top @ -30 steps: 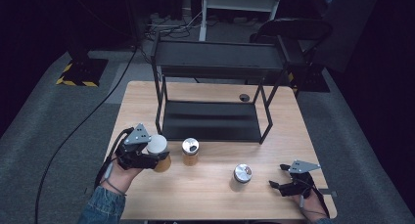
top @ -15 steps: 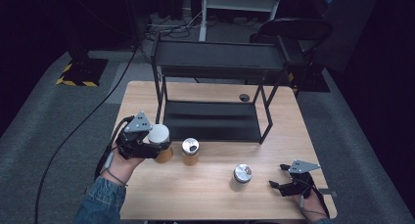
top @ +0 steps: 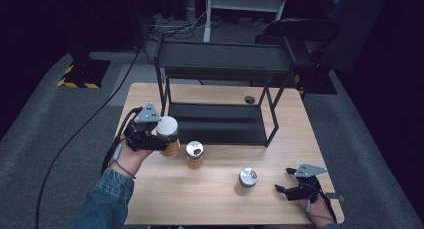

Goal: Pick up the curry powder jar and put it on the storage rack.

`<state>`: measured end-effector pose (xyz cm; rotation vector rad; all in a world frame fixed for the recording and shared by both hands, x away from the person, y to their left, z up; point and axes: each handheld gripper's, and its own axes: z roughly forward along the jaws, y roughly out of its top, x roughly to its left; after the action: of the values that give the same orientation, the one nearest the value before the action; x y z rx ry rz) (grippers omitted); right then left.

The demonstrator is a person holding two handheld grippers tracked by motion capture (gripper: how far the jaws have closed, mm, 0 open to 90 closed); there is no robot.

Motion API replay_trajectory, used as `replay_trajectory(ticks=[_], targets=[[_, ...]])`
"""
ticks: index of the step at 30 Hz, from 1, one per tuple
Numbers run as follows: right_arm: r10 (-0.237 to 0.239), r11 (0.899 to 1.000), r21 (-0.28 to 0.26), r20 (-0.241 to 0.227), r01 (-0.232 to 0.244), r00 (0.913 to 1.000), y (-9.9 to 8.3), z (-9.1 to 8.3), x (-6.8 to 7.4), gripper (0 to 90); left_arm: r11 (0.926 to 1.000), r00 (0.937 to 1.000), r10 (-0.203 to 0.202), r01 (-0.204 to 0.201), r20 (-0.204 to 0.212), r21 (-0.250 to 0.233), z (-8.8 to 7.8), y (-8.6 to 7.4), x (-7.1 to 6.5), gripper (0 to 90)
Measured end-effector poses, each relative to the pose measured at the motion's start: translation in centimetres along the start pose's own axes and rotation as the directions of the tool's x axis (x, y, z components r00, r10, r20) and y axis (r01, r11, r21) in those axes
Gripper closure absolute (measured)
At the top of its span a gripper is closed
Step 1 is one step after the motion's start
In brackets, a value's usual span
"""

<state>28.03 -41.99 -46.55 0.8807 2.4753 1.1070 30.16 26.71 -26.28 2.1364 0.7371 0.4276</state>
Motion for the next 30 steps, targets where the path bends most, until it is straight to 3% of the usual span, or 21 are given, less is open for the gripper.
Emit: replay_trajectory(ticks=[16, 30], targets=[[-0.004, 1.0, 0.0, -0.005, 0.004, 1.0, 0.0, 0.0, 0.0, 13.4, 0.9999, 0.9999, -0.013, 0.013, -0.011, -0.005, 1.8, 2.5, 1.1, 33.8], [-0.009, 1.0, 0.0, -0.01, 0.009, 0.9999, 0.0, 0.0, -0.1, 13.4, 0.9979, 0.9977, -0.064, 0.064, -0.022, -0.011, 3.8, 3.6, 2.8, 33.8]])
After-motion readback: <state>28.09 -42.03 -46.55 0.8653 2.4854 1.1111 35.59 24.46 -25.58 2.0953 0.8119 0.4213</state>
